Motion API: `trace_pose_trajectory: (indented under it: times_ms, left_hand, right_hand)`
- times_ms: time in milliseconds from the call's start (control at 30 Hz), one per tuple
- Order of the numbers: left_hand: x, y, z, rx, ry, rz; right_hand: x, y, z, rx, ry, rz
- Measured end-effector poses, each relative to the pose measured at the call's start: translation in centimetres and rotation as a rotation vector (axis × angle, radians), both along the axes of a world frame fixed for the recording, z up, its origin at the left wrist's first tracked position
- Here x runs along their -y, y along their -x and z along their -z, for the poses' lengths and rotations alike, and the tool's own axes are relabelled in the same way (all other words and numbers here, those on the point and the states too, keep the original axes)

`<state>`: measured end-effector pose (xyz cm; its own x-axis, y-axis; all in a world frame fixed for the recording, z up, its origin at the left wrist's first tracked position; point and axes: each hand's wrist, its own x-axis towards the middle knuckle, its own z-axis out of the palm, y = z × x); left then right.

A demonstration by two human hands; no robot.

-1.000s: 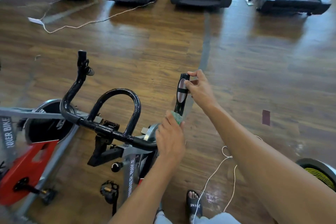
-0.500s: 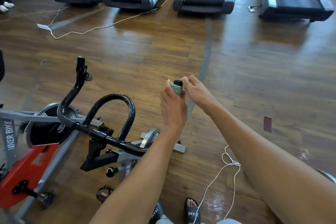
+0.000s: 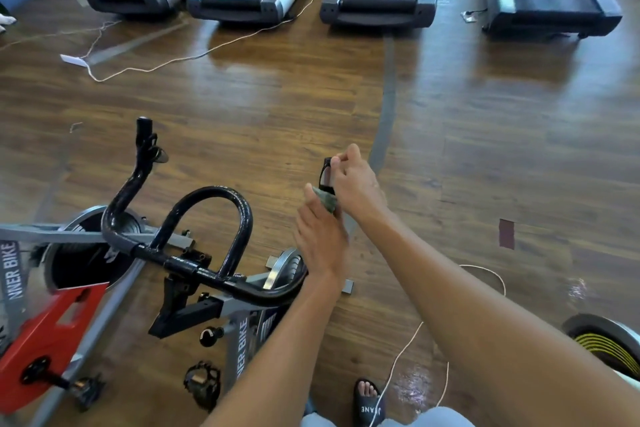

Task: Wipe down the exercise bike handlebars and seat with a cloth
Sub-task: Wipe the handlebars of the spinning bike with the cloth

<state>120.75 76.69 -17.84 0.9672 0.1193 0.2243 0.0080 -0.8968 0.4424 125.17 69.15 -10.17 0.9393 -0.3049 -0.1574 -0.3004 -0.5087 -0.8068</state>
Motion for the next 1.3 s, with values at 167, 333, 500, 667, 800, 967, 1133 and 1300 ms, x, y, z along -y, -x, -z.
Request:
trace_pose_trajectory:
  times_ms: [167, 333, 500, 667, 800, 967, 1133, 1300]
  left_hand:
    - [-6.5, 5.9, 0.2, -0.110, -0.336, 0.251]
    - [-17.2, 6.1, -0.6, -0.031, -0.475, 0.846]
    - [-21.8, 2.8, -1.5, -0.015, -0.609, 1.054]
    - [-19.8, 4.8, -0.4, 0.052, -0.495, 0.976]
    - [-21.6, 3.5, -0.9, 0.083, -0.447, 1.007]
    - [-19.3, 5.3, -4.2, -0.145, 0.317, 0.700]
    - [-20.8, 4.1, -7.9, -0.542, 1.467, 0.249]
    - [-23.5, 3.0, -9.7, -0.751, 1.782, 0.008]
  right_hand:
    - [-1.4, 0.8, 0.6, 0.072, 0.045, 0.083]
    - [-1.9, 0.9, 0.7, 0.082, 0.020, 0.110]
    - [-2.2, 1.0, 0.7, 0.073, -0.017, 0.129]
    - [-2.6, 0.9, 0.9, 0.075, -0.021, 0.169]
    - [-2.5, 0.7, 1.3, 0.043, 0.012, 0.184]
    - [-6.8, 5.9, 0.7, 0.340, -0.009, 0.086]
    - [-12.3, 8.8, 0.2, 0.146, -0.700, -0.130]
    - [-17.2, 8.5, 0.6, -0.140, -1.323, -0.183]
